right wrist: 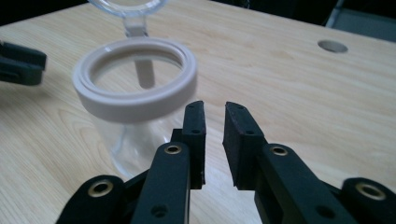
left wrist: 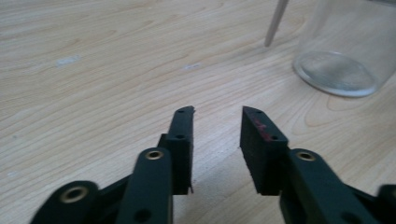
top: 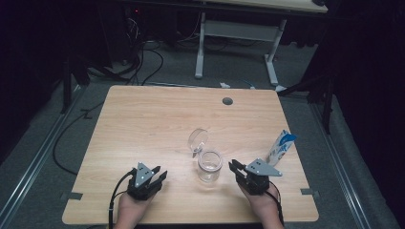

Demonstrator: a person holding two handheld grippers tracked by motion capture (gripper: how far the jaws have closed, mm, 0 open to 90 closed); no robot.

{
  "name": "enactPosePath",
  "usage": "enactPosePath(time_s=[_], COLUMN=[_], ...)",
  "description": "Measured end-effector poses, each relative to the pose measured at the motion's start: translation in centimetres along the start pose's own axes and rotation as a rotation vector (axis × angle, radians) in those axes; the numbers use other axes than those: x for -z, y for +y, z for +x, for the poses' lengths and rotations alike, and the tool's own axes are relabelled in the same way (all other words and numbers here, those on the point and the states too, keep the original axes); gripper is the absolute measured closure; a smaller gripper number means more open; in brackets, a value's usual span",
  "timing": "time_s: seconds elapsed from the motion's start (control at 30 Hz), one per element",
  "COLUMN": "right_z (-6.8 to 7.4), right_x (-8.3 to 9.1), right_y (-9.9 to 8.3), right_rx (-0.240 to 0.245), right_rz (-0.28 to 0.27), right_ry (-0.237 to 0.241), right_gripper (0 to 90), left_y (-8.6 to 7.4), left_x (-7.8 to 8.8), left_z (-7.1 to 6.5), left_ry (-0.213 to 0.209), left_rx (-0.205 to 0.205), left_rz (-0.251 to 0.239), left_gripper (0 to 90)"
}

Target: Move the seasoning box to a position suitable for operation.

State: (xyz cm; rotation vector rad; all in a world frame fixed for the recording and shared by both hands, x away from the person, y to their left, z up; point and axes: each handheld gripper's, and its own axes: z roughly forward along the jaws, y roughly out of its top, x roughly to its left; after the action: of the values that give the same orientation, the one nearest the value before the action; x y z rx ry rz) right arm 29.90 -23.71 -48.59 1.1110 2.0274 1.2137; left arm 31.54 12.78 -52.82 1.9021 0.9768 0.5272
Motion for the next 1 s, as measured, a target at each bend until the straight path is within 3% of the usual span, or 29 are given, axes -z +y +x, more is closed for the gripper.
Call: enactPosePath(time_s=[0.13, 0.3, 0.47, 0.7, 1.0], right_z=[-0.6, -1.2, -2.0, -3.4, -5.0], right_x=[0.3, 0.8, 2.0, 3.5, 4.7], right_y=[-0.9, -2.0, -3.6, -4.9, -5.3], right_rx=[-0.004, -0.037, -0.05, -0.078, -0.125], right_rz=[0.018, 0.027, 0.046, 0.057, 0.046], right_ry=[-0.041, -0.087, -0.116, -0.178, -0.253], right_gripper=[75.6, 71.5, 68.8, 66.8, 60.7], left_y=[0.1, 0.1, 0.1, 0.2, 0.3], left_x=[0.0, -0.2, -0.2, -0.3, -0.6], left_z=[0.3, 0.9, 1.0, 0.7, 0.4], left_ry=[0.002, -0.031, -0.045, -0.054, -0.058], left_rx=[-0.006, 0.034, 0.043, 0.029, 0.024], left_rz=[0.002, 0.002, -0.014, -0.021, -0.021], left_gripper=[57.4, 56.3, 54.3, 53.9, 53.8])
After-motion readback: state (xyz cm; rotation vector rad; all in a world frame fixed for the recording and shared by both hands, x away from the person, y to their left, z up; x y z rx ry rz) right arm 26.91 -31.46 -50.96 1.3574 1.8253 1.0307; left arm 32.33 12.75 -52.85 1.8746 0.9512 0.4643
